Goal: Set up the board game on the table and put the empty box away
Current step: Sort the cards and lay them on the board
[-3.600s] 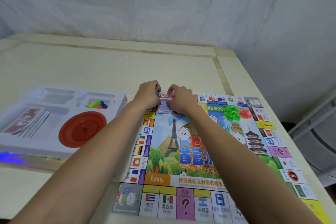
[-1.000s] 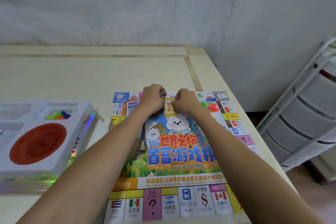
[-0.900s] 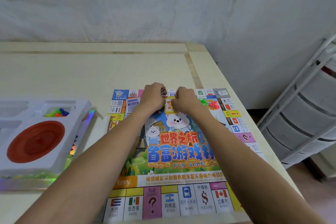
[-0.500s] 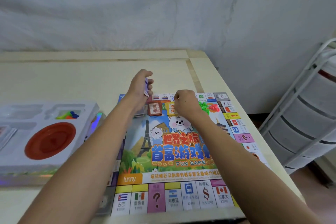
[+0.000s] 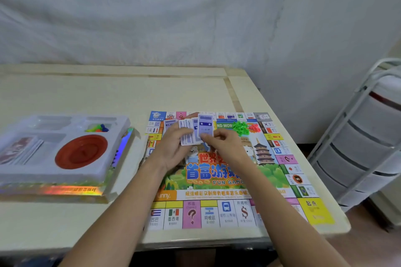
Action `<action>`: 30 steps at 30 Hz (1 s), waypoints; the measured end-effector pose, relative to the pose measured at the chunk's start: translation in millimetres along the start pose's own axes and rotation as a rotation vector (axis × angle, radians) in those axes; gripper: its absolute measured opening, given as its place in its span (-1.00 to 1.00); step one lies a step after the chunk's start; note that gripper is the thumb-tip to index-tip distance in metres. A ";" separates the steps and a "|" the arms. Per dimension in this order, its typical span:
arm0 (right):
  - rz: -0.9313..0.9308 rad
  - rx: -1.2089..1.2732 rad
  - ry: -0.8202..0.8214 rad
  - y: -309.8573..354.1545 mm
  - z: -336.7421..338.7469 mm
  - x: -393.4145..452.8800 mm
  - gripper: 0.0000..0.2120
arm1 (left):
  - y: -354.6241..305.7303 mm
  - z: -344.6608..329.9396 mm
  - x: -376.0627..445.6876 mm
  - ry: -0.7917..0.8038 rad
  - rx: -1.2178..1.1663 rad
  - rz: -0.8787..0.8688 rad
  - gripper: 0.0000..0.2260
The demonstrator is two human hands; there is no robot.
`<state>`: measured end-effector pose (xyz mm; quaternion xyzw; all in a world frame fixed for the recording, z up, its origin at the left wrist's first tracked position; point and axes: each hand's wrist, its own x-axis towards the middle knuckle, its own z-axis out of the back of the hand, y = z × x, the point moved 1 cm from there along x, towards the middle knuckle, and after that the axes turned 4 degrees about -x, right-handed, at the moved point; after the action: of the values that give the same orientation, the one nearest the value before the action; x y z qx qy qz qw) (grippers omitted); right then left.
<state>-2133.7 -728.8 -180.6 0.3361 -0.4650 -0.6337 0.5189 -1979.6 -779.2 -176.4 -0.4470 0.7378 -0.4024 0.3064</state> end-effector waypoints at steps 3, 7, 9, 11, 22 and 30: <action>-0.056 0.043 0.018 0.0 7.1 -4.6 -0.54 | 2.1 5.4 -5.8 0.020 0.053 0.001 -0.72; -0.054 0.036 0.020 3.3 10.0 -7.6 -0.67 | 5.5 4.4 -6.7 -0.102 0.143 -0.016 -0.69; -0.039 0.058 0.002 7.1 7.6 -9.5 -0.72 | 5.6 0.2 -11.1 -0.057 0.185 -0.006 -0.71; -0.043 0.068 -0.033 9.8 5.6 -10.1 -0.69 | 1.1 -4.6 -19.1 -0.017 0.167 0.000 -0.71; -0.048 0.306 0.059 12.4 -6.4 -19.4 -0.86 | 2.9 -15.1 -12.2 0.088 0.065 -0.052 -0.71; 0.087 -0.217 -0.097 3.1 -9.6 -12.3 -0.91 | -2.9 0.4 -7.1 -0.156 0.698 -0.327 -0.68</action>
<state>-2121.1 -719.2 -181.7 0.2264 -0.4324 -0.6728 0.5560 -1975.2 -773.7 -173.4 -0.4570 0.4499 -0.6375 0.4271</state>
